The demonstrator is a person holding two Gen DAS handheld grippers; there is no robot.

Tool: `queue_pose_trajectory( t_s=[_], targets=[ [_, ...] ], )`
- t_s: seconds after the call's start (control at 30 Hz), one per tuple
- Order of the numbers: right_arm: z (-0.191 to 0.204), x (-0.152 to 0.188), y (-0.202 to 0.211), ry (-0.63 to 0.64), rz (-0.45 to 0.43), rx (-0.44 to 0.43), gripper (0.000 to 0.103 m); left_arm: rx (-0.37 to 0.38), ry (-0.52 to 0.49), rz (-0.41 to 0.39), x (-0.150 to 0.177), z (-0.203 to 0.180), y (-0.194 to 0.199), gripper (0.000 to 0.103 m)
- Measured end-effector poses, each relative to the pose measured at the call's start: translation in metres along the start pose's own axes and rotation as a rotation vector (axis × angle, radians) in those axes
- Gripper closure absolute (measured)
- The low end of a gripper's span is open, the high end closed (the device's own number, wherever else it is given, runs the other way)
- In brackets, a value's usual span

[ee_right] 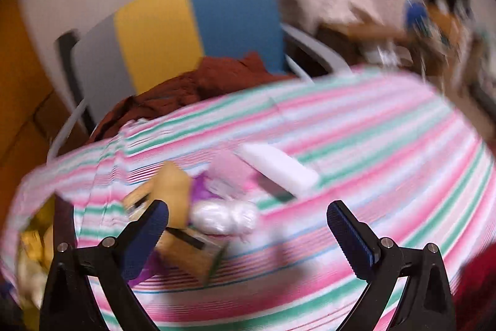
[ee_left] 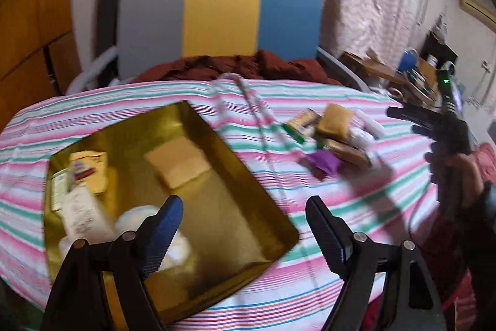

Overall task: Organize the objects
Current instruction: 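Move both tools back toward the remaining items on the cloth, then grasp the purple packet with the left tool while the right tool grasps the cracker packet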

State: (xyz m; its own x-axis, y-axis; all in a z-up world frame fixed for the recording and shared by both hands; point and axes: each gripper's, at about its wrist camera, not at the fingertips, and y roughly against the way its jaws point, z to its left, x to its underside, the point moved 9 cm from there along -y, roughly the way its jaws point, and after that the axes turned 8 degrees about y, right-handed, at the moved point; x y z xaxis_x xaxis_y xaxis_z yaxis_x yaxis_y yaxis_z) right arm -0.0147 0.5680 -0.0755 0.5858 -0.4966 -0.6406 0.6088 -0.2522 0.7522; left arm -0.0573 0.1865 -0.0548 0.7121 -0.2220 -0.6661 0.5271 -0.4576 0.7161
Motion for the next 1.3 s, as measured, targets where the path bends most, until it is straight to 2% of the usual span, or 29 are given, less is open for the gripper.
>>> queue_pose_trajectory(
  t_s=[0.17, 0.5, 0.87, 1.1, 1.23, 1.3],
  targets=[
    [-0.014, 0.003, -0.001, -0.086, 0.021, -0.04, 0.0, 0.029, -0.084, 0.056, 0.004, -0.041, -0.024, 0.022],
    [-0.004, 0.008, -0.002, -0.069, 0.05, -0.084, 0.0, 0.085, -0.251, 0.145, 0.001, -0.112, -0.074, 0.027],
    [-0.001, 0.012, -0.012, -0.085, 0.098, -0.134, 0.0, 0.071, -0.376, 0.222, -0.019, -0.14, -0.142, 0.029],
    [0.004, 0.016, -0.016, -0.069, 0.123, -0.144, 0.0, 0.089, -0.45, 0.29, -0.015, -0.153, -0.177, 0.033],
    [0.008, 0.018, -0.02, -0.056, 0.14, -0.151, 0.0, 0.081, -0.476, 0.326, -0.006, -0.153, -0.192, 0.042],
    [0.011, 0.019, -0.022, -0.045, 0.149, -0.152, 0.0, 0.087, -0.46, 0.348, -0.002, -0.151, -0.197, 0.054]
  ],
)
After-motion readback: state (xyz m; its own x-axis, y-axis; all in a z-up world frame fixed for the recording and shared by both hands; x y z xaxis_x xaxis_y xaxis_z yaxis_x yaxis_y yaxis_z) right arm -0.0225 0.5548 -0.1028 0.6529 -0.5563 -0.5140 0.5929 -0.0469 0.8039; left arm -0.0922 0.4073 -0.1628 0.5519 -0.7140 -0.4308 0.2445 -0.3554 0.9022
